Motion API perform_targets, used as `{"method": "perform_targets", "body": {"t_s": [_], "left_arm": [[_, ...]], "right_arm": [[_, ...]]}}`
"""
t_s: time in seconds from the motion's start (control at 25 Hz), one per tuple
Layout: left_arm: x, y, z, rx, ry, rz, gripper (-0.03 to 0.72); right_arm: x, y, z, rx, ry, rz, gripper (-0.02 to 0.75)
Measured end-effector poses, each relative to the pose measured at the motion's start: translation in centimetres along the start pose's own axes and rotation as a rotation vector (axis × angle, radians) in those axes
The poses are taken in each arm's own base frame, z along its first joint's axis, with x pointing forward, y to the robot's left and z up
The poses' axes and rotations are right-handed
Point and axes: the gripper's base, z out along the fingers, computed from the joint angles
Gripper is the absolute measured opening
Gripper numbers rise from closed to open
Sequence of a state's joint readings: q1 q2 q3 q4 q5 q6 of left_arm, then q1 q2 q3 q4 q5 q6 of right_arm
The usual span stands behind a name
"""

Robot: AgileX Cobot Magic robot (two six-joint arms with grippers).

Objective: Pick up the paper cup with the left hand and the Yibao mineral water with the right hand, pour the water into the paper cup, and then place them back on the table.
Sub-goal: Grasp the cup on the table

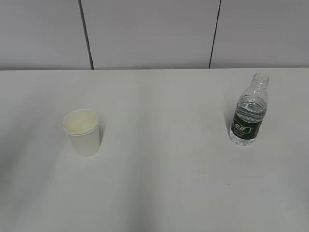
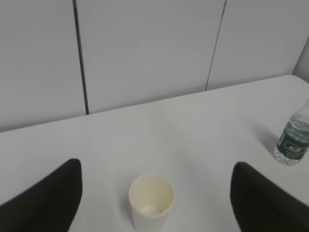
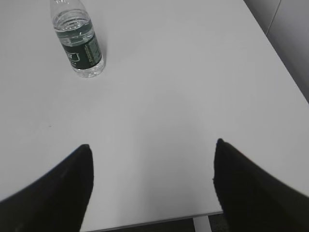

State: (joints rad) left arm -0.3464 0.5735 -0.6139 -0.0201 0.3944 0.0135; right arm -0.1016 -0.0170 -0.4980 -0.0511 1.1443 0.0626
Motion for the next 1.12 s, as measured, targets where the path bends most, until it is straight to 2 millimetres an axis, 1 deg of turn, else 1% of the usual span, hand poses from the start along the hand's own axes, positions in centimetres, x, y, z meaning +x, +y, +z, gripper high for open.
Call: {"method": "perform_targets", "body": {"t_s": [0.08,0.16,0.28,0.4,0.44,0.6,0.72,0.92,1.12], "left_arm": [[-0.3,-0.4,0.5,0.033,-0.041,0.017,0.568],[0.2,-0.6,1.5,0.042,-0.051,0.022,0.568],[2.5,-0.7,3.7,0.044,-0.016,0.023,0.568],[5.5,-0.7,5.4,0.044,0.033,0.02,0.566],[6.4,-0.7,5.7,0.044,0.053,0.018,0.566],[8.5,-0.7,6.5,0.044,0.063,0.016,0.566],[9.6,-0.7,7.1,0.043,0.11,0.015,0.566],[10.6,-0.7,8.5,0.035,0.168,-0.004,0.566],[11.9,-0.6,10.6,0.016,0.188,-0.033,0.566]], "right_arm": [[0.0,0.0,0.0,0.0,0.0,0.0,0.573],[0.0,0.0,0.0,0.0,0.0,0.0,0.573],[0.0,0.0,0.0,0.0,0.0,0.0,0.573],[0.0,0.0,0.0,0.0,0.0,0.0,0.573],[0.0,0.0,0.0,0.0,0.0,0.0,0.573],[0.0,0.0,0.0,0.0,0.0,0.0,0.573],[0.0,0.0,0.0,0.0,0.0,0.0,0.573],[0.0,0.0,0.0,0.0,0.0,0.0,0.573],[0.0,0.0,0.0,0.0,0.0,0.0,0.573]]}}
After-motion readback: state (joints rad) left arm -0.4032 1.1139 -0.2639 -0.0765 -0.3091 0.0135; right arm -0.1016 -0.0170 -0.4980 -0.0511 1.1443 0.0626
